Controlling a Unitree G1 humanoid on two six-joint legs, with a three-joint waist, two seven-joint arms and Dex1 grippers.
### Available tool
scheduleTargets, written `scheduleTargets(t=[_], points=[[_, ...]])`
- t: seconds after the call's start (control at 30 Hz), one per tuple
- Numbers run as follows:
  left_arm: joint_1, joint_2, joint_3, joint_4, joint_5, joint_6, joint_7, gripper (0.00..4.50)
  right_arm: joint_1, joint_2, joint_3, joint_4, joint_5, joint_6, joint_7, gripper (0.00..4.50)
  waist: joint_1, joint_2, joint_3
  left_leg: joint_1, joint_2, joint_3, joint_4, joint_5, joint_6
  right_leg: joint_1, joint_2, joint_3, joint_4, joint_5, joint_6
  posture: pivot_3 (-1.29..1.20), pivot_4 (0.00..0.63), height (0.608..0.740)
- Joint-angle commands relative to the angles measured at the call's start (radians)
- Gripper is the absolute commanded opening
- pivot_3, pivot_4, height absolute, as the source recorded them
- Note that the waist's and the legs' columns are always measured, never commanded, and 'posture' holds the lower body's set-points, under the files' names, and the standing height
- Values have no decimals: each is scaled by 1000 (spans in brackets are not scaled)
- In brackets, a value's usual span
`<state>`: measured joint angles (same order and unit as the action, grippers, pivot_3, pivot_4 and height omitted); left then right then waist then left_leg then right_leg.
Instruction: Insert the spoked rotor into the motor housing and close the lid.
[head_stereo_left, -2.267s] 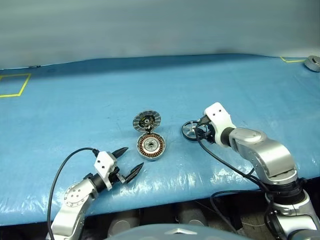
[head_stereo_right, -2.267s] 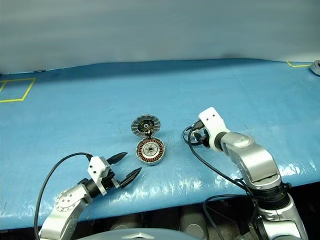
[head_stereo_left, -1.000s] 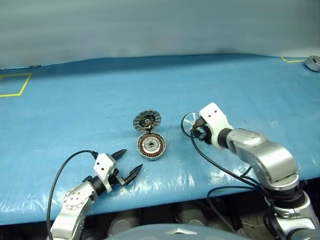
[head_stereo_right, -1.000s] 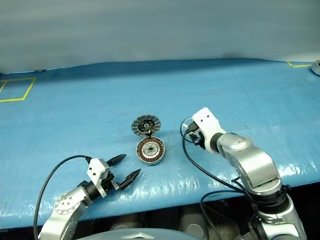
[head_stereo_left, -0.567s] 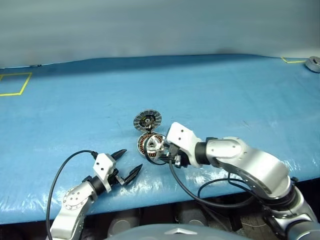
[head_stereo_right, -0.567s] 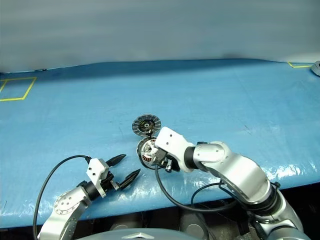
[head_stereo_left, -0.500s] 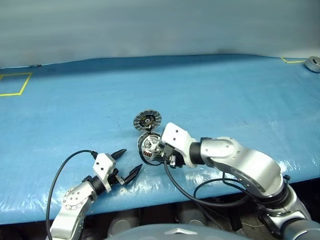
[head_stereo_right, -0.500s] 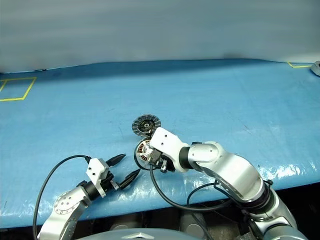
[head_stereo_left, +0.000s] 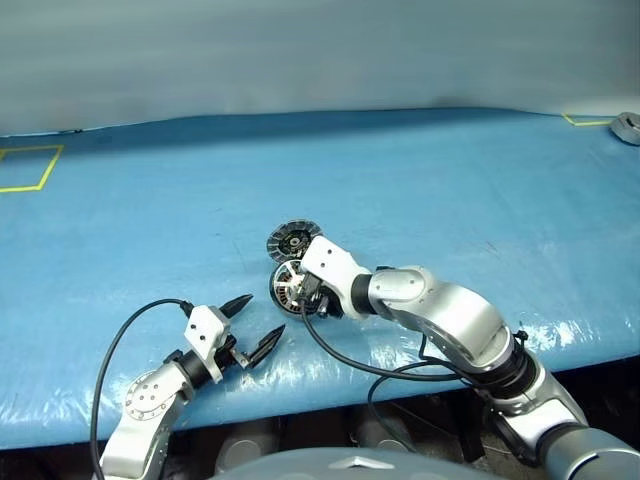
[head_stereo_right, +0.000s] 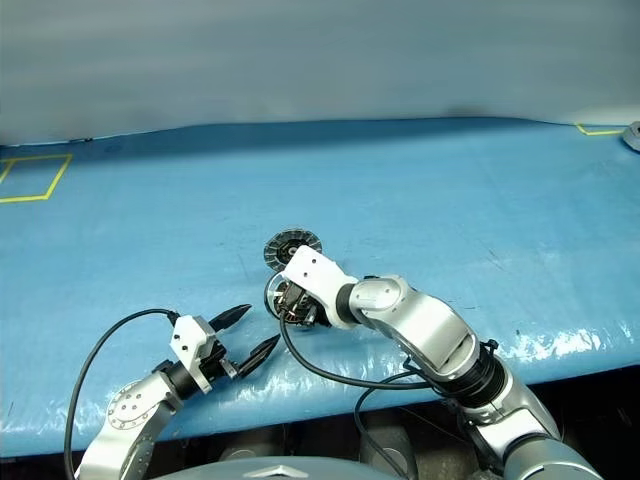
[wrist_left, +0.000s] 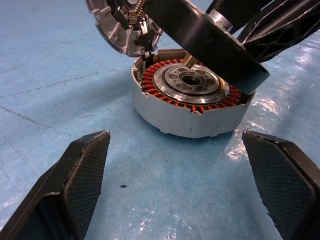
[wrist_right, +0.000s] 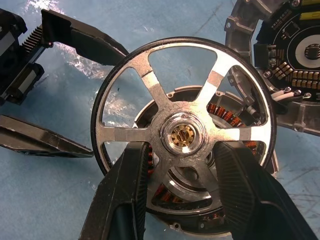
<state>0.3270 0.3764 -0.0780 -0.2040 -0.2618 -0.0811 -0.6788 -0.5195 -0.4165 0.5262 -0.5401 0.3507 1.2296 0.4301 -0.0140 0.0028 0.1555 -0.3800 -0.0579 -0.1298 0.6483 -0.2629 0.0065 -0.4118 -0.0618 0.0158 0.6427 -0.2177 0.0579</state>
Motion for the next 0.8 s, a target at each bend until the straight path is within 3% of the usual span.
scheduleTargets(t=[0.03, 0.8], points=[[-4, 1, 1, -27, 9, -41, -4, 4500, -10, 1, -8, -8, -16, -23, -3, 1599, 0, 0, 0, 0, 0, 0, 0, 0, 0, 0, 0, 0, 0, 0, 0, 0, 150, 740], [-4, 0, -6, 6, 21, -69, -6, 4500, 5, -1, 10, 49, -49, -5, 3, 1599, -7, 0, 0, 1, 0, 0, 0, 0, 0, 1, 0, 0, 1, 0, 0, 0, 150, 740]])
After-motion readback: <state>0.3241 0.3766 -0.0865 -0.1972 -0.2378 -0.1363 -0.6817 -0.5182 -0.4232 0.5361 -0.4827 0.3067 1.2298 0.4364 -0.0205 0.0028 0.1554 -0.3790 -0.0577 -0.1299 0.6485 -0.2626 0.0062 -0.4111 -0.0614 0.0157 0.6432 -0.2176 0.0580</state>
